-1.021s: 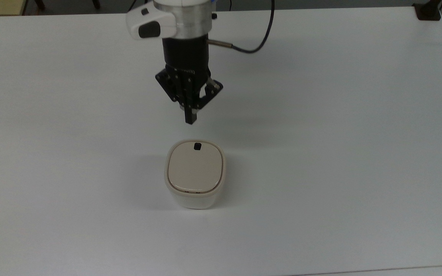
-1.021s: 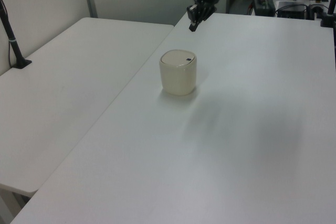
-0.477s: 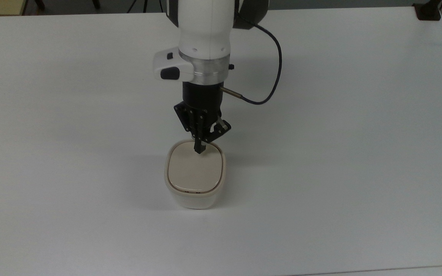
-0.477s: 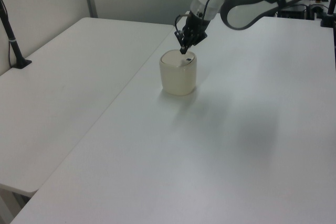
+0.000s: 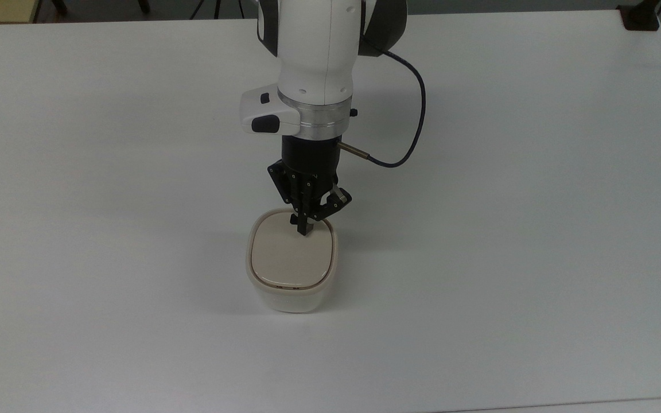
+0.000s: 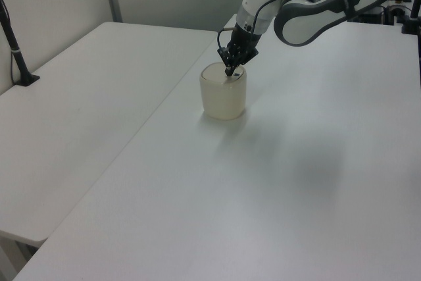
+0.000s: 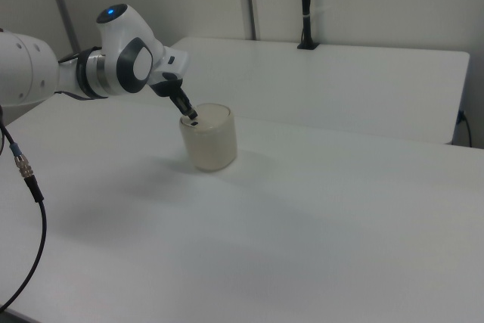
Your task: Open the trash bin
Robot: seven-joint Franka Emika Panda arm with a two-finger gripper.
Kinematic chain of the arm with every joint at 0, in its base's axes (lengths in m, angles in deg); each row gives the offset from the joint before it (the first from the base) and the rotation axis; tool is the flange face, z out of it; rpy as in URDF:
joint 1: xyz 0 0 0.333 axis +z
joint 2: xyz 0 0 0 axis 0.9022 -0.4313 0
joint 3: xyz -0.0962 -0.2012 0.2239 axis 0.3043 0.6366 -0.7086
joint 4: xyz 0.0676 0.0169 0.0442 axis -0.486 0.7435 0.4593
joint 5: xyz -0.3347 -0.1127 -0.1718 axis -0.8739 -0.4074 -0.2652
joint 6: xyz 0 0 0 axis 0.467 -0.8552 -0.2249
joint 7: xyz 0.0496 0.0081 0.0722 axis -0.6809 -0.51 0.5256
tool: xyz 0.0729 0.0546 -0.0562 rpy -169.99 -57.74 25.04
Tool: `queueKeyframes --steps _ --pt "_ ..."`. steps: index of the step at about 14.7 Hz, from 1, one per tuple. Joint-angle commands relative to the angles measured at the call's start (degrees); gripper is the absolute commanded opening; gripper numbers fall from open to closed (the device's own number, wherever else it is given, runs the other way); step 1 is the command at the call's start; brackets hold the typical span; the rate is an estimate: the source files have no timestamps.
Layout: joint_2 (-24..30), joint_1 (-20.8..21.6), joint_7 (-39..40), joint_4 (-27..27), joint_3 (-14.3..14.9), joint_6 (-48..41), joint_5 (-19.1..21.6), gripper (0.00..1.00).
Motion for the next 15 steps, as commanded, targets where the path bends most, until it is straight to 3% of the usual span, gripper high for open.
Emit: queueKeyframes --steps 1,4,9,15 --pt "0.2 0.4 -1.7 1.1 0.3 0.8 -1.9 0.0" --pt "0.2 0.5 -2.6 2.4 0.3 0.6 -3.0 0.0" --pt "0.0 0.6 -8.6 3.7 0.3 0.6 -10.1 0.0" --pt "3.9 0.0 -8.5 1.9 0.3 -3.1 -8.8 0.0"
